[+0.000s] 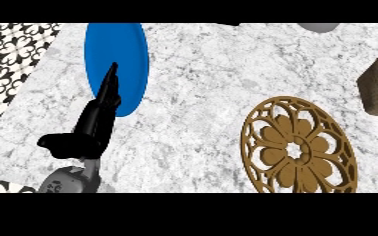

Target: Pick the sweet potato from the placemat and place it in the basket

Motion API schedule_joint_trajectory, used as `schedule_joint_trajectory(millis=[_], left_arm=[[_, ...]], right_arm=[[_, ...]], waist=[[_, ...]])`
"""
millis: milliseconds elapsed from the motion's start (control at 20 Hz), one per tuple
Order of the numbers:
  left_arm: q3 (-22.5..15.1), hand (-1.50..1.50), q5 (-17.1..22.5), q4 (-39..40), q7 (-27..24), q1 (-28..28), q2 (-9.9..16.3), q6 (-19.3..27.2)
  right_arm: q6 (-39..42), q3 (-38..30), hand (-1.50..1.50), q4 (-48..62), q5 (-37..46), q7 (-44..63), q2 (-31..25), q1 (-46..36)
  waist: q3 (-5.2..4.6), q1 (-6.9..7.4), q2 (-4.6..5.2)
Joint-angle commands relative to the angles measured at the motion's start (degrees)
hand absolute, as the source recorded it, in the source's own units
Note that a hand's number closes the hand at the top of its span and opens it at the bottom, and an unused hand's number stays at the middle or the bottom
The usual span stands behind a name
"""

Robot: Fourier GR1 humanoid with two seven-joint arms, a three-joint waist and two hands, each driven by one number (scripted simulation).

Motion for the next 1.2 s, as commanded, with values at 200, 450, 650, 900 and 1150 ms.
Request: schedule_joint_trajectory(millis=[200, 450, 650, 900, 1150], left_arm=[[0.9, 0.0, 0.35, 0.6, -0.24, 0.0, -0.73, 0.62], [3.22, 0.0, 1.25, -0.21, 0.98, 0.31, 1.71, -0.32], [2.09, 0.0, 0.25, -0.22, -0.8, 3.31, -0.06, 1.22], [4.13, 0.0, 1.49, 0.13, -1.35, 3.61, 1.33, -0.21], [3.81, 0.0, 0.95, 1.09, 0.08, 2.61, 0.18, 0.83]], right_arm=[[1.01, -2.81, 1.5, 8.33, 9.26, 16.03, -0.94, -4.32], [-1.69, -6.07, 1.5, 9.32, 11.87, 16.57, -1.0, -4.42], [-2.92, -7.97, 1.5, 9.46, 14.68, 17.2, 0.61, -3.65], [-2.76, -10.77, 1.5, 9.97, 17.45, 17.2, 1.13, -2.58], [-2.5, -13.85, 1.5, 11.38, 17.89, 16.86, 2.95, -1.79]], waist=[[0.02, -2.11, -0.62], [0.15, -3.09, -1.12], [0.13, -4.19, -1.74], [0.12, -5.1, -1.97], [0.18, -6.5, -2.26]])
